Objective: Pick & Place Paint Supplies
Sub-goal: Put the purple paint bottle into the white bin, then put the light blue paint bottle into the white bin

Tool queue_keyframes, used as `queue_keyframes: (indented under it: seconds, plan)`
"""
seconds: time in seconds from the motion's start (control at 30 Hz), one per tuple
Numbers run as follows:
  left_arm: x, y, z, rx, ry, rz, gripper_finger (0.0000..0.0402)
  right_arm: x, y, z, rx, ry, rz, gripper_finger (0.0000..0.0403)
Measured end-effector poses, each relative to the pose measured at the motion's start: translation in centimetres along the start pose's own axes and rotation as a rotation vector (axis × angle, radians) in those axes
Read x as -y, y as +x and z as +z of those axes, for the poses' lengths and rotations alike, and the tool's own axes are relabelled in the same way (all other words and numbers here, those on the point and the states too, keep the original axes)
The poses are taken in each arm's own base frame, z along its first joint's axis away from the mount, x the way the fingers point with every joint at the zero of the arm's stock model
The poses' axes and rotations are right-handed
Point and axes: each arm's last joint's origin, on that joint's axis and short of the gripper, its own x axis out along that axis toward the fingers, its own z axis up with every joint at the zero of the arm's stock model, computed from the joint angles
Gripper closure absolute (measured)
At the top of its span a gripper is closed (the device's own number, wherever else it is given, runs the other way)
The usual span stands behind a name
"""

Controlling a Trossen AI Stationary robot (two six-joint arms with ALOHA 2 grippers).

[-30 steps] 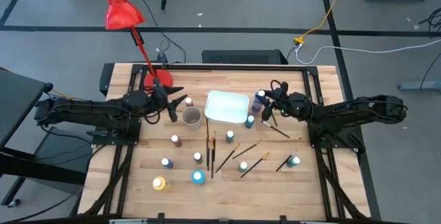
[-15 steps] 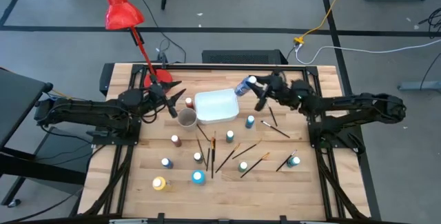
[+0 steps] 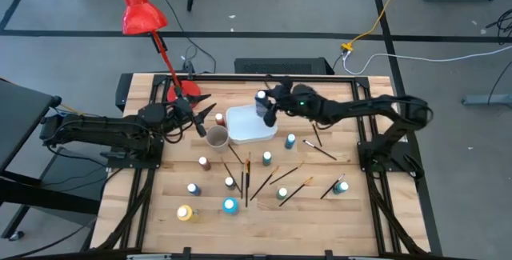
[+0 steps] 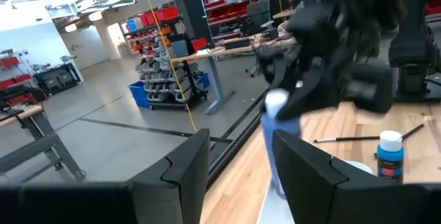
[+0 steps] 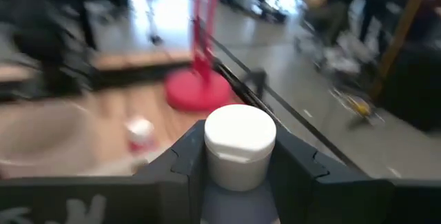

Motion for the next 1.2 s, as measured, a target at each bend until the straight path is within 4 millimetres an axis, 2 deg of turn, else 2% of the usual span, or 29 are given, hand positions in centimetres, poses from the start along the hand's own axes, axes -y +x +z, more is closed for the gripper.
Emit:
queue_keyframes:
  seconds: [0.07, 0.27, 0.53, 0.8, 1.0, 1.2]
  plan:
    - [0.0, 0.0, 0.0, -0.003, -0.011, -0.001, 0.0233, 0.1, 0.6, -1.2, -0.05, -0.003, -0.04, 0.0283]
    - [0.0, 0.0, -0.1, -0.006, -0.026, -0.001, 0.0233, 0.2, 1.4, -3.1, -0.129, 0.039, -0.11, 0.0282]
    - [0.0, 0.0, -0.1, -0.007, -0.069, -0.002, 0.0233, 0.3, 1.7, -3.4, -0.13, 0.093, -0.155, 0.0271]
    - [0.1, 0.0, -0.2, -0.02, -0.071, -0.005, 0.0233, 0.4, 1.7, -3.5, -0.136, 0.092, -0.157, 0.0225]
    - [0.1, 0.0, -0.2, -0.022, -0.082, -0.005, 0.0233, 0.2, 1.0, -2.8, -0.137, 0.014, -0.141, 0.021]
    - [0.2, 0.1, -0.4, -0.039, -0.114, -0.008, 0.0233, 0.3, -1.2, 0.2, -0.094, -0.037, -0.136, 0.0213]
